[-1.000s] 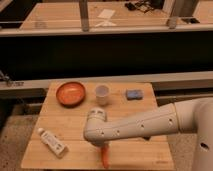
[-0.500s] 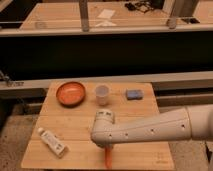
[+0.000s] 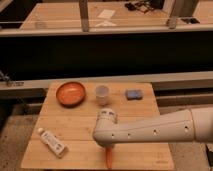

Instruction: Drag the pepper across the table

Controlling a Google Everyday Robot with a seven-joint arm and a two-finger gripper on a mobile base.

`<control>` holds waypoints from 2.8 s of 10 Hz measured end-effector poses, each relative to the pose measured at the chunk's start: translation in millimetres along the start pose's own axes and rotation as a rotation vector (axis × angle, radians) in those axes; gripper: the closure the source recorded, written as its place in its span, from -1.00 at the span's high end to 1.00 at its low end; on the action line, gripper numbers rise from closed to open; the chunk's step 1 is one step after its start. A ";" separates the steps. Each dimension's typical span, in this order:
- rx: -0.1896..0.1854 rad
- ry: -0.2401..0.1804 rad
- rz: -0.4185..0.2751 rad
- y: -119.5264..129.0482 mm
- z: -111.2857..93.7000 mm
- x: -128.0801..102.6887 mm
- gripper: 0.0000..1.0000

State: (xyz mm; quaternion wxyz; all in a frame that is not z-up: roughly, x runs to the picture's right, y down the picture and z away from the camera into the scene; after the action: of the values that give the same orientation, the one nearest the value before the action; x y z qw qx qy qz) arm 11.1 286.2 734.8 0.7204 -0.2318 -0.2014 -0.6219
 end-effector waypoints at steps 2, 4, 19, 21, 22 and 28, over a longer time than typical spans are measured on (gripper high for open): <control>0.012 0.004 0.005 -3.9 -0.5 2.5 -0.44; 0.020 0.005 0.010 -4.9 -0.8 3.7 -0.44; 0.105 0.005 0.074 8.9 -0.3 10.8 -0.53; 0.114 0.003 0.086 16.6 -0.3 11.6 -0.61; 0.120 0.001 0.089 12.3 0.0 11.2 -0.73; 0.149 -0.010 0.144 42.3 0.8 21.3 -0.60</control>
State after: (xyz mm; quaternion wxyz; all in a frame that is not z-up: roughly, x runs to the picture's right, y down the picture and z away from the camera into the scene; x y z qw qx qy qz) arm 56.1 274.6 744.3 0.7774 -0.1947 -0.2334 -0.5506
